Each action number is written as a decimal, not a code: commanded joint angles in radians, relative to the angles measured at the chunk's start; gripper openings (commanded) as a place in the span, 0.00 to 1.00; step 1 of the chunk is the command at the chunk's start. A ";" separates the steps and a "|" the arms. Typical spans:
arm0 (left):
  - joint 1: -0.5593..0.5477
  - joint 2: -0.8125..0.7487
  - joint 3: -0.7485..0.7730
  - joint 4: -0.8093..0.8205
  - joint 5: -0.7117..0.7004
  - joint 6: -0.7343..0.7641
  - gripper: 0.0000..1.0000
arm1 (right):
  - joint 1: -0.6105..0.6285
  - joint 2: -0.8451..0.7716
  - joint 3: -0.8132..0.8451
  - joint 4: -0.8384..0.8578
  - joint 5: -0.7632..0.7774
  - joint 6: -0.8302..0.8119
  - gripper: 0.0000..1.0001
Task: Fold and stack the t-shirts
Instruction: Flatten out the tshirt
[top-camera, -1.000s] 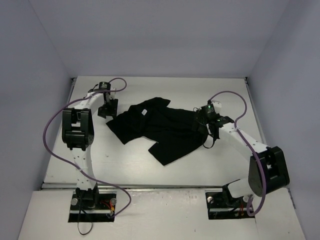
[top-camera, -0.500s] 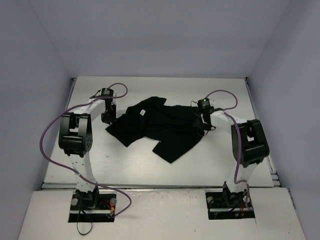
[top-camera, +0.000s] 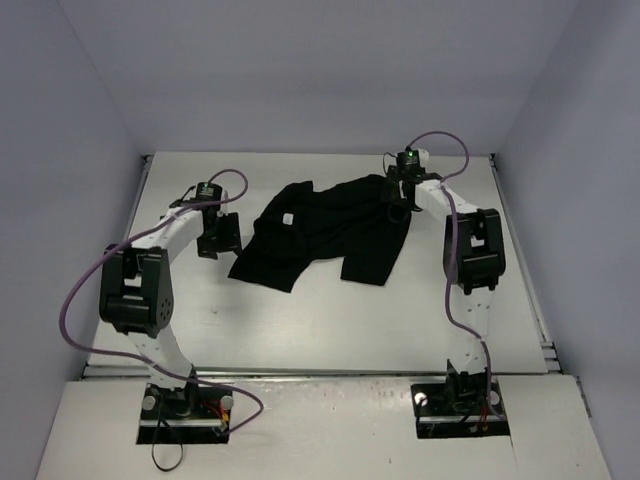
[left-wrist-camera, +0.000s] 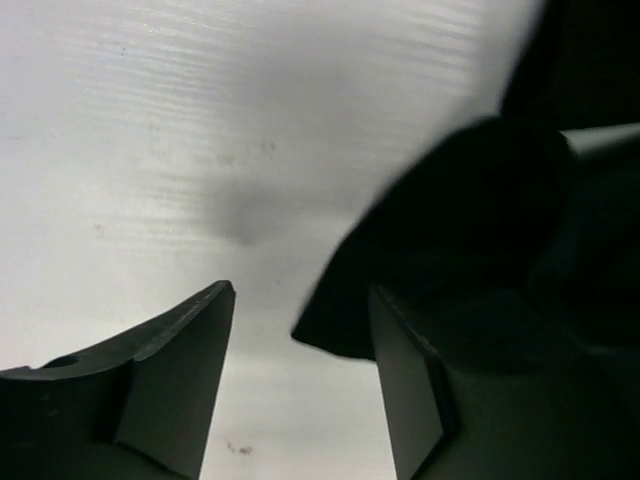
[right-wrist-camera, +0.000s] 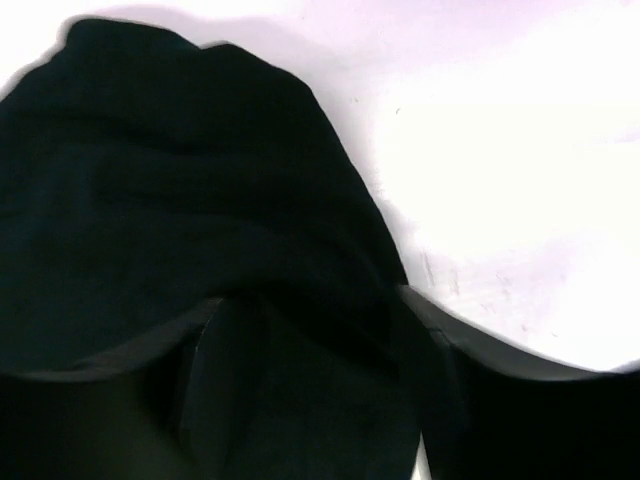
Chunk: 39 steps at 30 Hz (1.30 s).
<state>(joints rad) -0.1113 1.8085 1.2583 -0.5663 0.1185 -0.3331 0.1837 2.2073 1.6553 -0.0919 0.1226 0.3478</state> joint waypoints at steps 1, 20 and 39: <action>-0.069 -0.165 0.002 0.016 0.032 -0.049 0.58 | -0.001 -0.206 -0.013 -0.005 0.018 -0.053 0.66; -0.123 -0.006 -0.007 0.063 -0.098 0.005 0.59 | 0.061 -0.810 -0.579 -0.017 -0.050 0.018 0.91; -0.139 -0.012 -0.074 0.080 -0.072 -0.055 0.00 | 0.553 -0.606 -0.589 -0.033 0.178 0.260 0.78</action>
<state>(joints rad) -0.2523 1.8343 1.1984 -0.4679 0.0529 -0.3745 0.6915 1.5182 1.0007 -0.1337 0.2015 0.5384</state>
